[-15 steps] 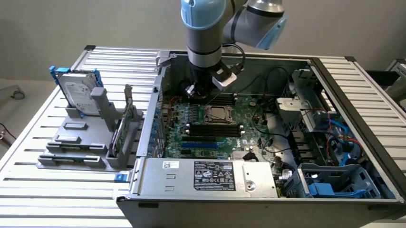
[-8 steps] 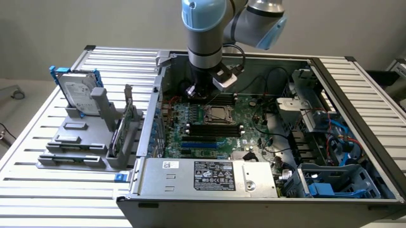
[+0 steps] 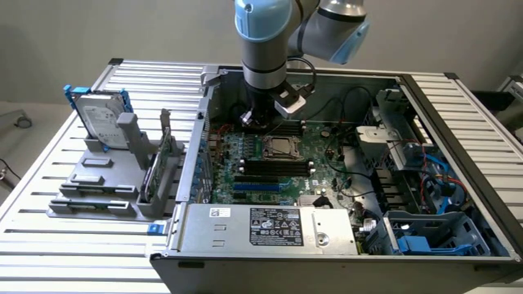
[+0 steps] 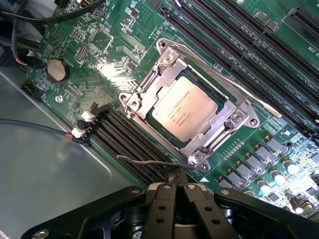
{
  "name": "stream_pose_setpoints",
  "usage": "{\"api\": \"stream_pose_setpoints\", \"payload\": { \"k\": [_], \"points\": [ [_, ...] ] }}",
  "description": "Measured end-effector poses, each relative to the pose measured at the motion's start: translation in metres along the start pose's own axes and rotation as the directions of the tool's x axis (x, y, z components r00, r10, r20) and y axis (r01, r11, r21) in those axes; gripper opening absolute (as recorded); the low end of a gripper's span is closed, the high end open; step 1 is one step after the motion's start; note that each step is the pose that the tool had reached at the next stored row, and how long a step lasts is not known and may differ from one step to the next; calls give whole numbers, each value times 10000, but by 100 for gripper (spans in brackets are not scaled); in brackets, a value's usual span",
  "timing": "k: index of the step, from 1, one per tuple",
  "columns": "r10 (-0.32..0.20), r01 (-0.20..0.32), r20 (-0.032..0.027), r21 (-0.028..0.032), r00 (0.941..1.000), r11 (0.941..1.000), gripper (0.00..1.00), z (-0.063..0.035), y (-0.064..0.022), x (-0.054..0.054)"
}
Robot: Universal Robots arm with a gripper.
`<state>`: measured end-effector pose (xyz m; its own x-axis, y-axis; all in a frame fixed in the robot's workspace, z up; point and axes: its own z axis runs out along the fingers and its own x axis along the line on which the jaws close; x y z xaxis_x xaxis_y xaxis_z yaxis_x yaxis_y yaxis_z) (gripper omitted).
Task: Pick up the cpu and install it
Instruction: 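Install the first cpu locking lever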
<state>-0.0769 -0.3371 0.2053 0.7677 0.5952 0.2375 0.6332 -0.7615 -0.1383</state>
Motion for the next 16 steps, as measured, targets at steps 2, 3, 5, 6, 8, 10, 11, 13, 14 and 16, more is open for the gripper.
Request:
{"api": "stream_pose_setpoints", "payload": {
  "k": [2,3,5,6,8,10,11,13,14,16],
  "points": [
    [-8,8,26,-51,10000,10000,11,5,-3,2],
    [-13,14,43,-82,10000,10000,11,7,-5,3],
    [-22,23,73,-134,10000,9999,11,10,-8,5],
    [-25,26,80,-148,10000,9999,11,12,-8,7],
    [-28,30,92,-168,10000,9999,11,15,-9,9],
    [-29,31,102,-182,9999,9998,11,17,-11,12],
    [-31,33,104,-187,9999,9998,11,19,-11,14],
    [-31,33,107,-195,9999,9998,11,22,-11,18],
    [-32,34,107,-198,9999,9998,11,23,-11,20],
    [-32,34,107,-200,9999,9998,11,25,-8,24]
  ]
}}
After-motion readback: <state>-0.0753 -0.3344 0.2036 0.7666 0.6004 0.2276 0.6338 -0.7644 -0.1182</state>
